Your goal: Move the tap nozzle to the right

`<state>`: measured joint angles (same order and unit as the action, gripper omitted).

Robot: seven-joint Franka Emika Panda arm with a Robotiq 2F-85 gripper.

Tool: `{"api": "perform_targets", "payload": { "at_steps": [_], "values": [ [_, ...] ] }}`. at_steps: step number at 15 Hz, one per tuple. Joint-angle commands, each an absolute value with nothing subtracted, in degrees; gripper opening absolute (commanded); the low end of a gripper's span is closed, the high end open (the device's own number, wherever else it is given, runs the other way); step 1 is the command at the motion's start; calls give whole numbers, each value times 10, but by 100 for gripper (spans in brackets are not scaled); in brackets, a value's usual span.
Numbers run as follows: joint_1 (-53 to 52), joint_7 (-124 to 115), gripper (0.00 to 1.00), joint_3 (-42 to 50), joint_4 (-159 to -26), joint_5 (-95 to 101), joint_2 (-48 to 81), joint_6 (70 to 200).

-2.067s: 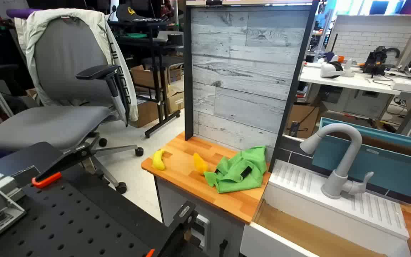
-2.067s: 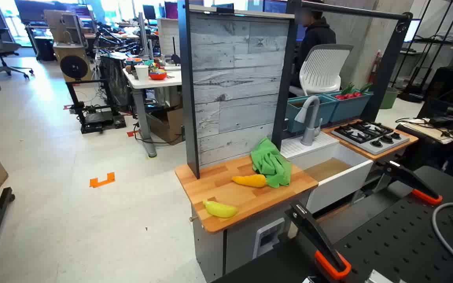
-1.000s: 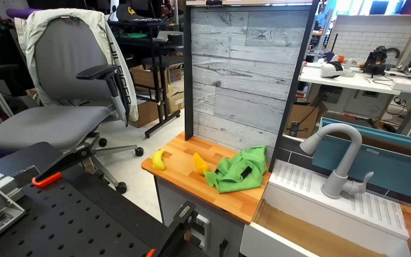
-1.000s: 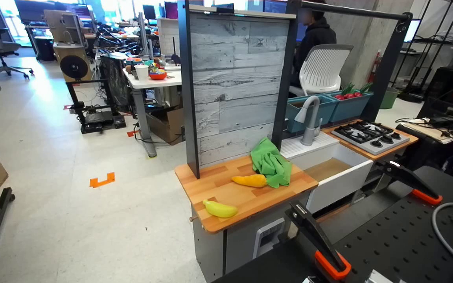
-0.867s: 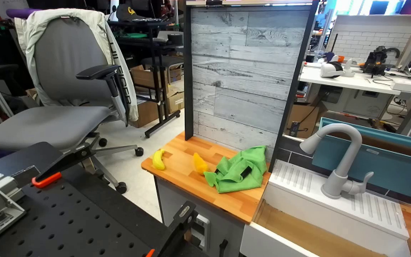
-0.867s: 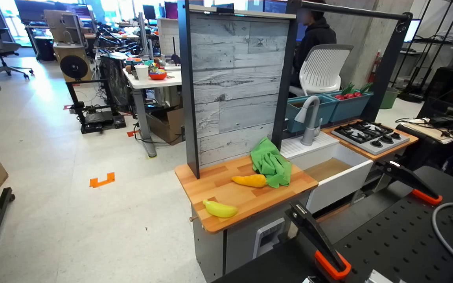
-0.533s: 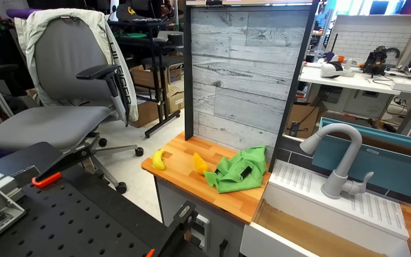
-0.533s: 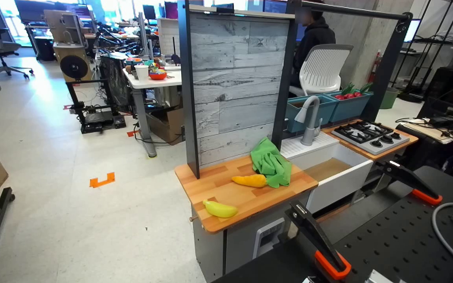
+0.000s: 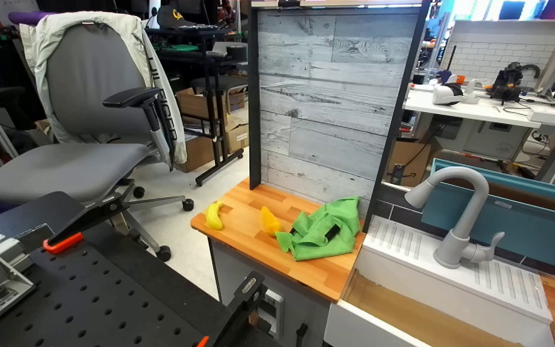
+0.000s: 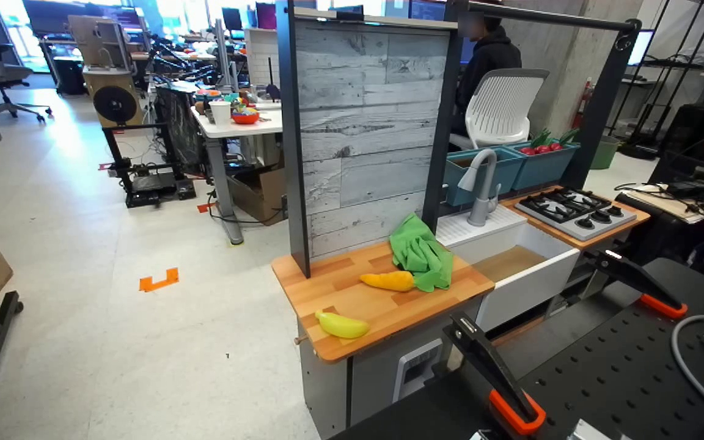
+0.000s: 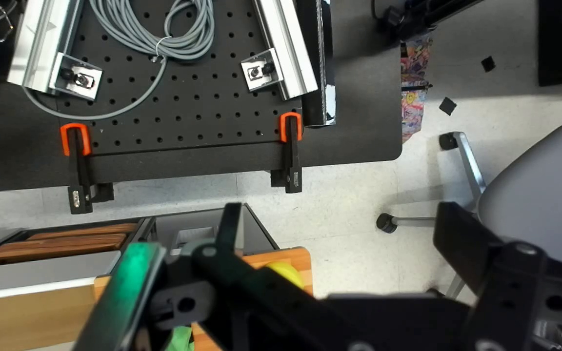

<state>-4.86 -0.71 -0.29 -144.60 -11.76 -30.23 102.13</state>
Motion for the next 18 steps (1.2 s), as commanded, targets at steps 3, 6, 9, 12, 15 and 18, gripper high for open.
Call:
{"api": "perform_targets", "payload": {
  "at_steps": [3, 6, 9, 12, 15, 18],
  "values": [
    [-40, -6, 100, -9, -1443, -120, -298, 1027],
    [-35, -11, 100, -9, -1438, -119, -282, 1052],
    [-27, -13, 100, -5, -1434, -117, -262, 1095],
    [-12, -16, 100, 3, -1426, -116, -230, 1149],
    [9, -15, 100, 16, -1410, -109, -188, 1192],
    [28, -20, 100, 33, -1375, -116, -135, 1226]
  ]
}}
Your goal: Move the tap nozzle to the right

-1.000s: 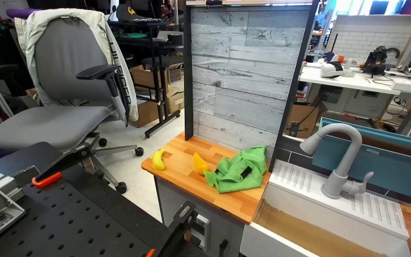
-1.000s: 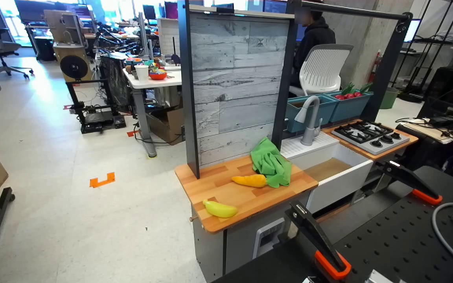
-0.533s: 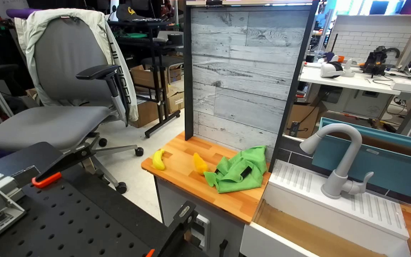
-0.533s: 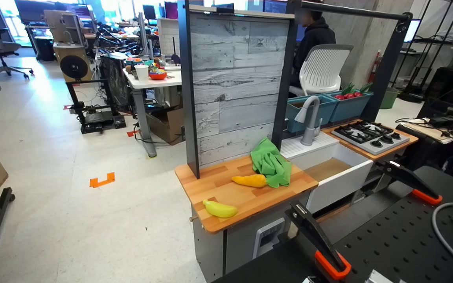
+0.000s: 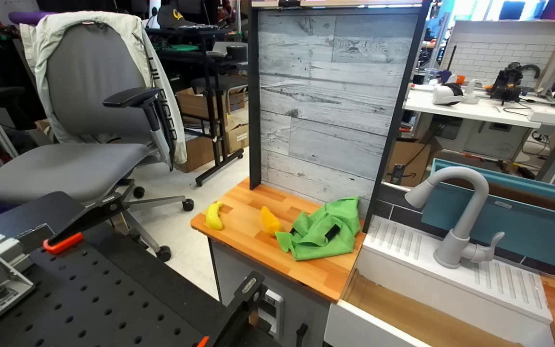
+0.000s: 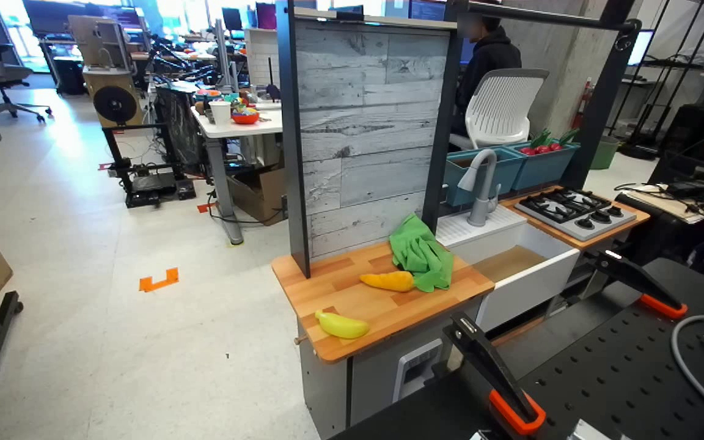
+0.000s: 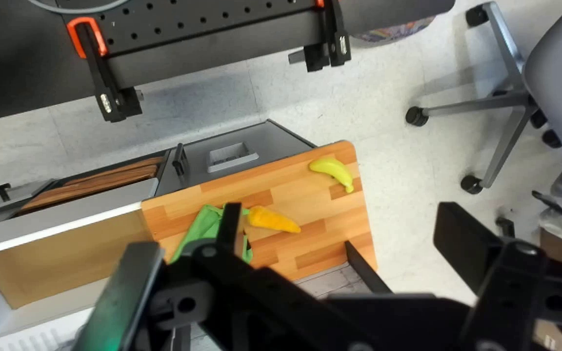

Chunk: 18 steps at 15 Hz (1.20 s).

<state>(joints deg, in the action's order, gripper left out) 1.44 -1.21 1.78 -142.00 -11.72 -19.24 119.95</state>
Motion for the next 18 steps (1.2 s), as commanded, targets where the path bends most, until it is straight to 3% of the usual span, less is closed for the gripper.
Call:
{"api": "perform_targets", "payload": {
  "at_steps": [1, 11, 18],
  "values": [
    [33, -22, 100, 39, -1359, -120, -113, 1238],
    [70, -60, 100, 64, -1138, -176, 155, 1333],
    [139, -57, 100, 62, -995, -212, 309, 1328]
  ]
}}
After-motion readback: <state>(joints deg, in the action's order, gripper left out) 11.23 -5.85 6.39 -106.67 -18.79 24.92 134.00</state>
